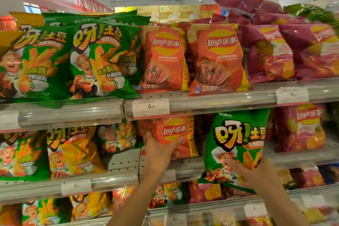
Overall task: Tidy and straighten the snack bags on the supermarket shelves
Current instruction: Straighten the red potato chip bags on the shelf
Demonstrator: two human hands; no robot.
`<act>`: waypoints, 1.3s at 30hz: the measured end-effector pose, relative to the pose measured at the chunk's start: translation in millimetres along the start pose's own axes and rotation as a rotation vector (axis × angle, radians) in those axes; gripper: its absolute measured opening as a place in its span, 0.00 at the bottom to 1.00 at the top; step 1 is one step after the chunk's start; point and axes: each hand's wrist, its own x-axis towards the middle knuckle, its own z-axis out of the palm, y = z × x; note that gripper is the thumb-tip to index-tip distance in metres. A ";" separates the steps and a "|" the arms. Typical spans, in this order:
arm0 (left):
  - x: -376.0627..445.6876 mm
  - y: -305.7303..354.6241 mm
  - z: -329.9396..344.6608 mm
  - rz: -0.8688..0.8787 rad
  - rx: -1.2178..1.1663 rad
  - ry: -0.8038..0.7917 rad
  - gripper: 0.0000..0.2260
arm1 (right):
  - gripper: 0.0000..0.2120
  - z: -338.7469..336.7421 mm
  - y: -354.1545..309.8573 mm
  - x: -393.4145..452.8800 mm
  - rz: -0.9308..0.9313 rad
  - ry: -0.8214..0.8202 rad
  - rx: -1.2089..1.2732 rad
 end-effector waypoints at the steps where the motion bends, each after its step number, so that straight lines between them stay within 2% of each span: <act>1: -2.0 -1.2 5.3 -0.003 0.028 0.006 0.46 | 0.42 -2.2 2.3 -2.3 0.002 -0.011 0.009; 4: -9.8 -6.4 16.3 -0.017 0.105 -0.026 0.51 | 0.37 -4.0 8.0 -7.1 -0.034 -0.049 0.005; 7: -13.9 -7.4 18.0 -0.004 0.150 -0.045 0.49 | 0.32 0.9 10.7 -12.0 -0.104 -0.092 -0.023; 12: -18.8 -2.8 2.4 0.012 0.295 -0.148 0.50 | 0.34 16.6 7.9 -22.3 -0.135 -0.209 0.015; 14: -26.9 -3.3 -11.2 0.056 0.369 -0.180 0.43 | 0.35 25.5 4.5 -28.2 -0.143 -0.227 0.002; 17: -42.5 -15.4 -36.5 0.193 0.460 -0.149 0.23 | 0.39 42.3 2.5 -38.5 -0.143 -0.246 -0.037; 18: -48.2 -21.6 -46.9 0.236 0.506 -0.120 0.19 | 0.41 49.9 2.6 -43.4 -0.135 -0.243 -0.041; 21: -62.3 -39.4 -81.8 0.398 0.680 -0.099 0.15 | 0.42 82.3 0.1 -61.6 -0.118 -0.245 -0.046; 24: -70.1 -50.4 -118.2 0.598 0.720 -0.107 0.12 | 0.40 118.2 -5.4 -77.7 -0.132 -0.249 -0.018; 26: -69.0 -57.7 -150.4 0.653 0.727 -0.088 0.12 | 0.40 143.0 -9.7 -88.0 -0.161 -0.243 -0.029; 33: -49.0 -84.0 -269.2 0.571 0.899 0.051 0.16 | 0.37 223.6 -21.2 -114.4 -0.141 -0.231 -0.022; 39: -43.9 -87.6 -296.4 0.524 1.190 -0.028 0.28 | 0.33 260.1 -33.2 -118.6 -0.162 -0.119 -0.087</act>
